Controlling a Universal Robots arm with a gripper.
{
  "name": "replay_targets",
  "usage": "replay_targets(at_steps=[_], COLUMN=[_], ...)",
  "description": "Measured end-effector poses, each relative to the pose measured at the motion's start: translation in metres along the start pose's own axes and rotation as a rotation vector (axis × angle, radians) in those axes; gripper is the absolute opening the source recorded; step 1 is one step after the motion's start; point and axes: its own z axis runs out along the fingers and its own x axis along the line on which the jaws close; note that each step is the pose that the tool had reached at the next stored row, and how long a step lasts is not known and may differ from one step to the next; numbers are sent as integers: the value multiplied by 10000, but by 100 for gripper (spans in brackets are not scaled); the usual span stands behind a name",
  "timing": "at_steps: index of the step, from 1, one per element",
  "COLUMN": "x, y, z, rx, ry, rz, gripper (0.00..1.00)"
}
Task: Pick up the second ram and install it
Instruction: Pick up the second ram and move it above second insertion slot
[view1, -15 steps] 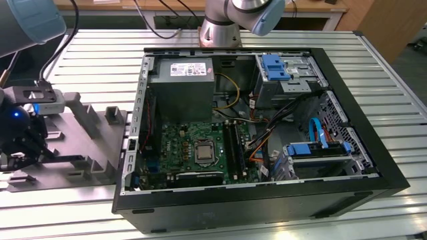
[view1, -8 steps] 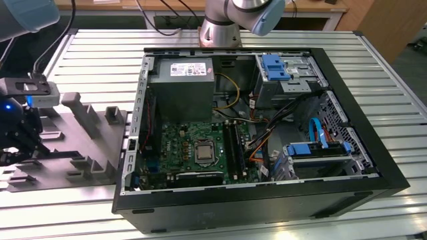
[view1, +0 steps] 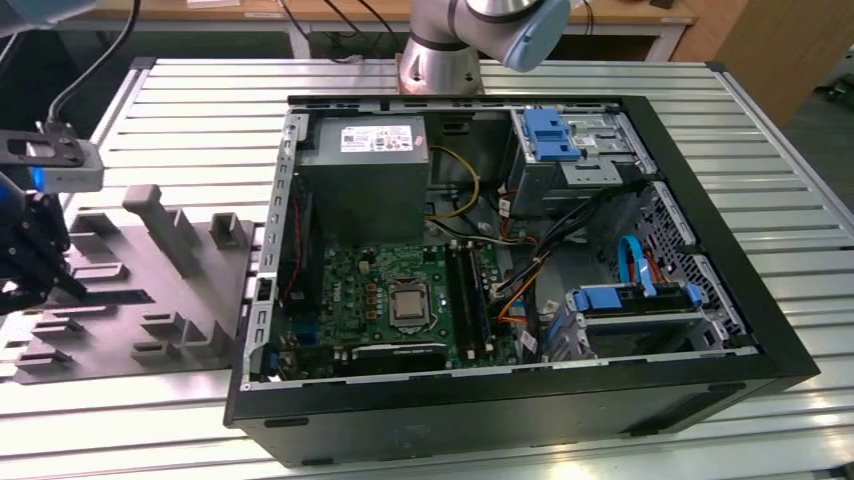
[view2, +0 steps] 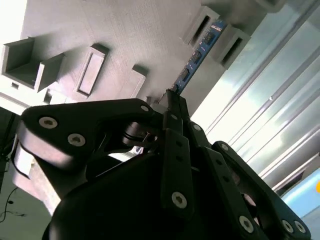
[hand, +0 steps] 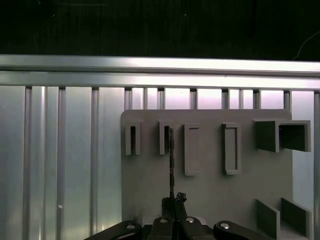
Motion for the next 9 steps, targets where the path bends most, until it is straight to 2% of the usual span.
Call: replay_targets(at_steps=[9], x=[-16], y=[-1], z=[-348], rx=[1], ry=[0], rz=[-1], gripper=[11])
